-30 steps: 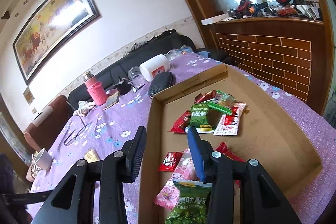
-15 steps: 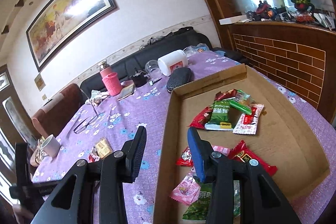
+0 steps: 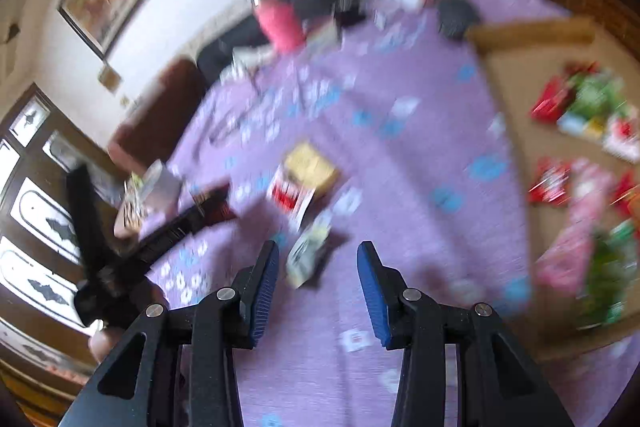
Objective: Organize snacks
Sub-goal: 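Grasp the red foil chip bag with the left gripper while the right grasps the white wrapped packet, then hold both snacks raised above the snack pile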
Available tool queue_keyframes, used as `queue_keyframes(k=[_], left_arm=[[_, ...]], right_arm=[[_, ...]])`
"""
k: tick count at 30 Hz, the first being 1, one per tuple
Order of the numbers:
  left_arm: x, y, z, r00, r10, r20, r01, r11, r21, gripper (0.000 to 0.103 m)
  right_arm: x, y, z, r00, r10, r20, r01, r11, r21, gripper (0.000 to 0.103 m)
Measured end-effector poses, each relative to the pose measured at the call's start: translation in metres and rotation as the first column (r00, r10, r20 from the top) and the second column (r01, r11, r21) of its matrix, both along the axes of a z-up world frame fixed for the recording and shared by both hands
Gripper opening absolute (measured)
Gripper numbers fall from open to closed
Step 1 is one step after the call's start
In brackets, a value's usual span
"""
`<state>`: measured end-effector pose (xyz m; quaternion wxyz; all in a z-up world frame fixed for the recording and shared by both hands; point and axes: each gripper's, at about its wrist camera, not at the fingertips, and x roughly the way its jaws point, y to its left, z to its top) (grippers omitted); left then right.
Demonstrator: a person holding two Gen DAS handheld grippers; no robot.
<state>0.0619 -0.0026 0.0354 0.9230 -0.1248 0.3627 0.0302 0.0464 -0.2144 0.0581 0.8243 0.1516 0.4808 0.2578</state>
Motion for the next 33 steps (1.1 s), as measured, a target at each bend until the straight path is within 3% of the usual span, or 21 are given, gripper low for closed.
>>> queue_keyframes(k=[3, 5, 7, 10, 12, 14, 18, 23, 33], left_arm=[[-0.004, 0.006, 0.004, 1.0, 0.022, 0.012, -0.022, 1.0, 0.006, 0.042], [-0.003, 0.01, 0.002, 1.0, 0.023, 0.002, -0.023, 1.0, -0.017, 0.042], [-0.002, 0.012, 0.0, 0.999, 0.03, -0.013, -0.03, 0.999, -0.027, 0.042], [-0.001, 0.014, -0.002, 0.999, 0.03, -0.025, -0.031, 0.999, -0.044, 0.042], [-0.001, 0.013, -0.003, 0.999, 0.03, -0.025, -0.031, 0.999, -0.045, 0.042], [0.0, 0.013, -0.003, 0.999, 0.029, -0.026, -0.031, 0.999, -0.045, 0.042], [0.001, 0.01, -0.007, 0.999, 0.012, -0.035, -0.014, 0.998, -0.062, 0.042], [0.005, -0.001, -0.011, 0.999, -0.019, -0.037, 0.017, 0.999, -0.049, 0.042], [0.001, -0.034, -0.011, 0.995, -0.095, -0.01, 0.096, 0.994, 0.048, 0.042]], right_arm=[[0.014, 0.025, -0.021, 0.995, 0.003, -0.1, -0.004, 1.0, -0.01, 0.044], [0.019, 0.036, -0.029, 0.993, 0.003, -0.121, -0.006, 1.0, -0.023, 0.044], [0.023, 0.048, -0.034, 0.993, -0.015, -0.114, 0.003, 0.995, -0.099, 0.04], [0.025, 0.062, -0.035, 0.999, -0.008, -0.053, -0.003, 0.979, -0.206, 0.029], [0.025, 0.065, -0.033, 0.999, 0.027, -0.034, -0.033, 0.974, -0.222, 0.021], [0.025, 0.068, -0.032, 0.998, 0.062, -0.013, -0.064, 0.97, -0.235, 0.021], [0.031, 0.064, -0.025, 0.996, 0.07, 0.048, -0.057, 0.972, -0.229, 0.02], [0.029, 0.049, -0.023, 0.965, 0.024, 0.26, 0.028, 0.981, -0.194, 0.02], [0.02, 0.034, -0.013, 0.951, 0.003, 0.311, 0.032, 0.994, -0.108, 0.021]])
